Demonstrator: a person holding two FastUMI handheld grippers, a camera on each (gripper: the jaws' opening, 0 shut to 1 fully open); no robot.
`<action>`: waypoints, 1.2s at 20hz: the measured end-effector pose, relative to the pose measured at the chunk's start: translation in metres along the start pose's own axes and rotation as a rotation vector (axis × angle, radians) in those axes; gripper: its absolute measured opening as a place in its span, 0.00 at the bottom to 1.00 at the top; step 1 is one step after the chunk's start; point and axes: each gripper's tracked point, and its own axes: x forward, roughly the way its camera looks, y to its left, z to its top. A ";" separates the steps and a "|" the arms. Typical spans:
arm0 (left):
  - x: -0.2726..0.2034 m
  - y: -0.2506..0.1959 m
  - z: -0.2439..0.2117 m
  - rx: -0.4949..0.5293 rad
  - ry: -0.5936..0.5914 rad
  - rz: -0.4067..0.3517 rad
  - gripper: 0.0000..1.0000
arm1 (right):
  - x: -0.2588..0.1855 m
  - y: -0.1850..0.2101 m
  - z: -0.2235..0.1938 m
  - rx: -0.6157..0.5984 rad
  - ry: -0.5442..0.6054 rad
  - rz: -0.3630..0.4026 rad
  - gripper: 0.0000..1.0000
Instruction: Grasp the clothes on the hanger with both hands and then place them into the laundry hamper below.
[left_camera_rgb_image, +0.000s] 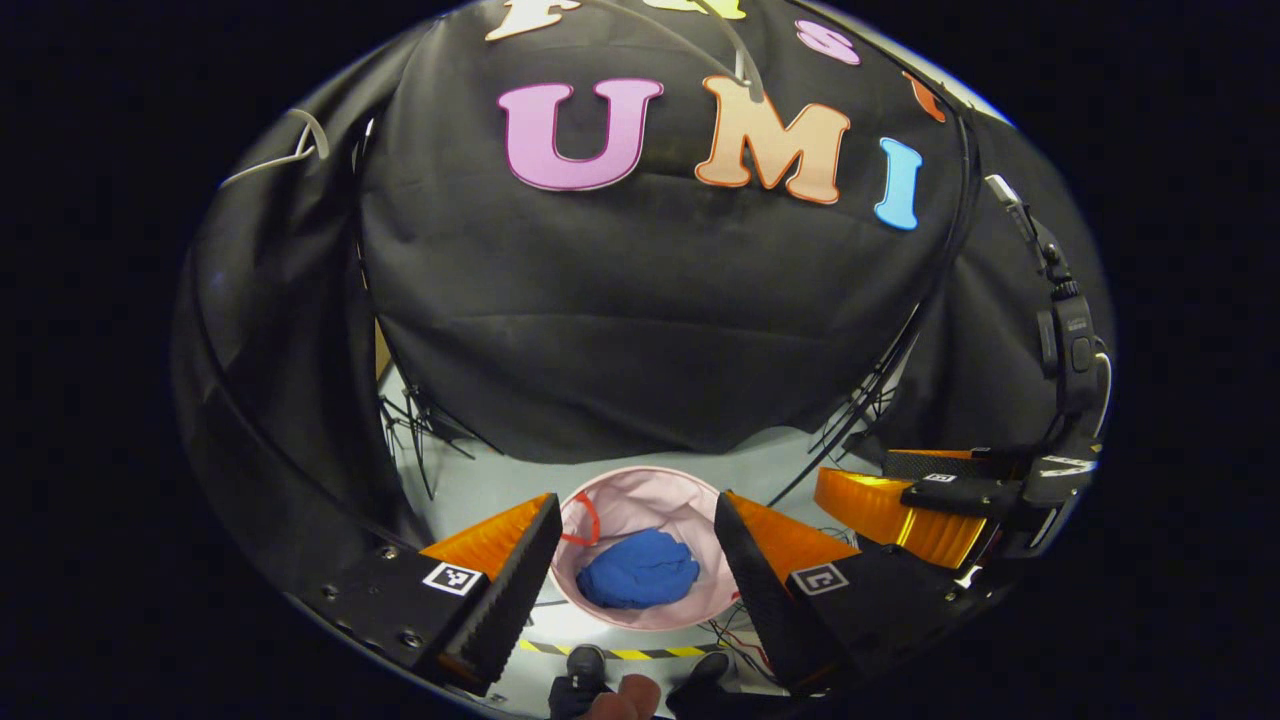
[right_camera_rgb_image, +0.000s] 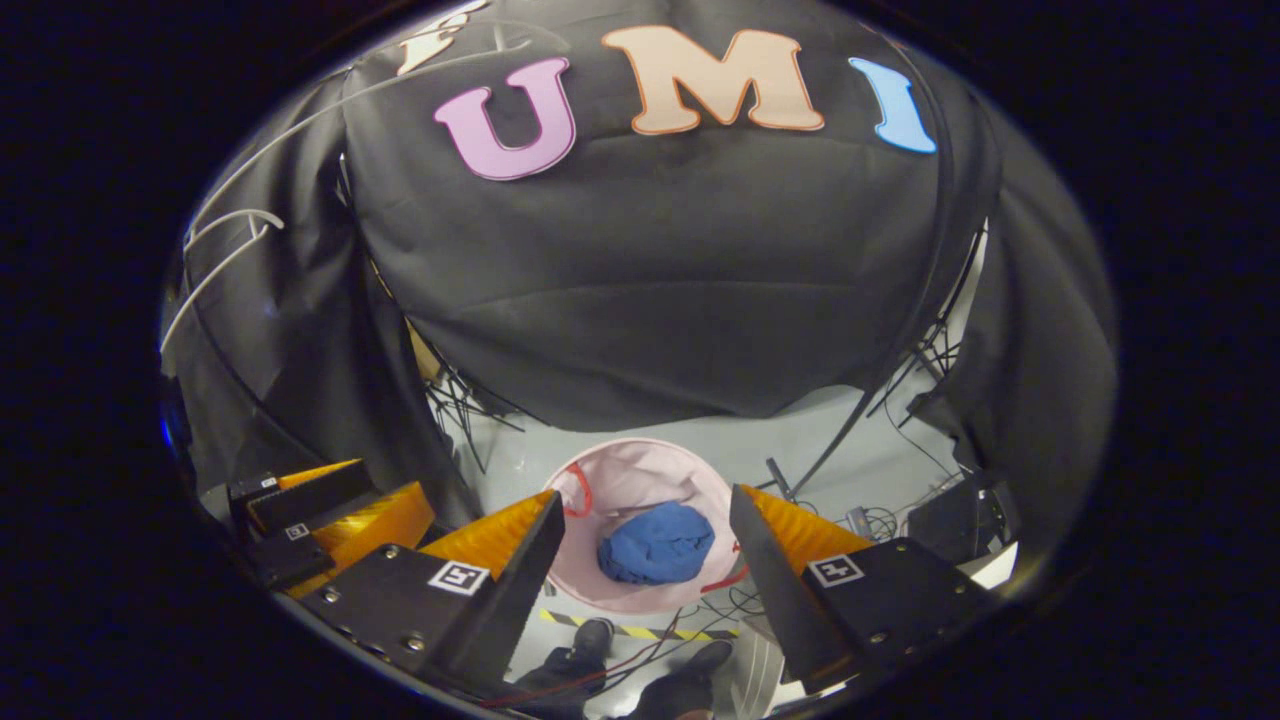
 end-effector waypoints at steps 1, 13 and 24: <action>-0.001 0.001 0.000 -0.002 0.001 0.005 0.97 | -0.001 0.000 0.001 0.001 0.000 0.005 1.00; -0.038 -0.002 0.056 0.029 -0.167 0.007 0.96 | -0.034 -0.003 0.047 0.036 -0.135 0.027 1.00; -0.105 -0.005 0.130 0.103 -0.409 0.013 0.95 | -0.092 0.013 0.112 -0.009 -0.380 0.050 1.00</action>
